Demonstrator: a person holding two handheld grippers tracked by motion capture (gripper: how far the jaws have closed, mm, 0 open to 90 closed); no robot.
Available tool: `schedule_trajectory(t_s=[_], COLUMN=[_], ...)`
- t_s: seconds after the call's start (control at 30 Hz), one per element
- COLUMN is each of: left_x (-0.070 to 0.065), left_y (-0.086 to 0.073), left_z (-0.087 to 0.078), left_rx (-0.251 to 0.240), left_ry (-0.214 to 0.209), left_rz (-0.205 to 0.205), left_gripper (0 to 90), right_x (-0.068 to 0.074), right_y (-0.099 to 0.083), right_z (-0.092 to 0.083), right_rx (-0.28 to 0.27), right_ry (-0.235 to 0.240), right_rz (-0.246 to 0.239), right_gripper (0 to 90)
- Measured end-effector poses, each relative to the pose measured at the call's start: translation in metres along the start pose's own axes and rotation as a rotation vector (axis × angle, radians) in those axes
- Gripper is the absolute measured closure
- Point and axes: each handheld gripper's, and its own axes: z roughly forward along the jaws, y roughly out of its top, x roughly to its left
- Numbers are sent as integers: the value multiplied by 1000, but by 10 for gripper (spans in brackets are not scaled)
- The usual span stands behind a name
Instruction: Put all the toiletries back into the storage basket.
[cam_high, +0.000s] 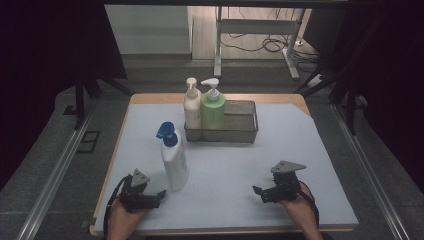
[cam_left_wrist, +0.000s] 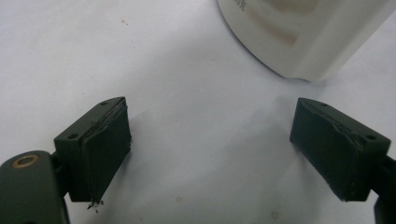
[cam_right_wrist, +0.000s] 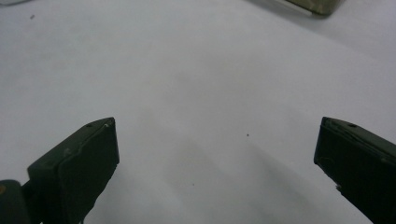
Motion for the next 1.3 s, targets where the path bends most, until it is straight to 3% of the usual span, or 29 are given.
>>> schedule_trajectory(t_s=[0.4, 0.67, 0.83, 0.93, 1.07, 1.3], left_x=[-2, -3, 1, 3, 2, 3], left_y=[3, 9, 12, 15, 19, 26], left_z=[-1, -3, -4, -4, -5, -1], left_rx=[10, 8, -3, -4, -8, -17], left_ry=[8, -27, -76, -104, -110, -125], left_rz=[-3, 8, -30, -27, 1, 7], left_gripper=[146, 339, 551, 703, 881, 898], right_x=[-5, -4, -4, -4, -4, -4], right_y=[-17, -18, -18, -18, -18, -18], right_z=[15, 16, 16, 16, 16, 16], right_rx=[54, 53, 53, 52, 52, 52], right_ry=[-16, -25, -25, -25, -25, -25], right_rz=[9, -1, -2, -2, -2, -2], right_gripper=[0, 0, 0, 0, 0, 0])
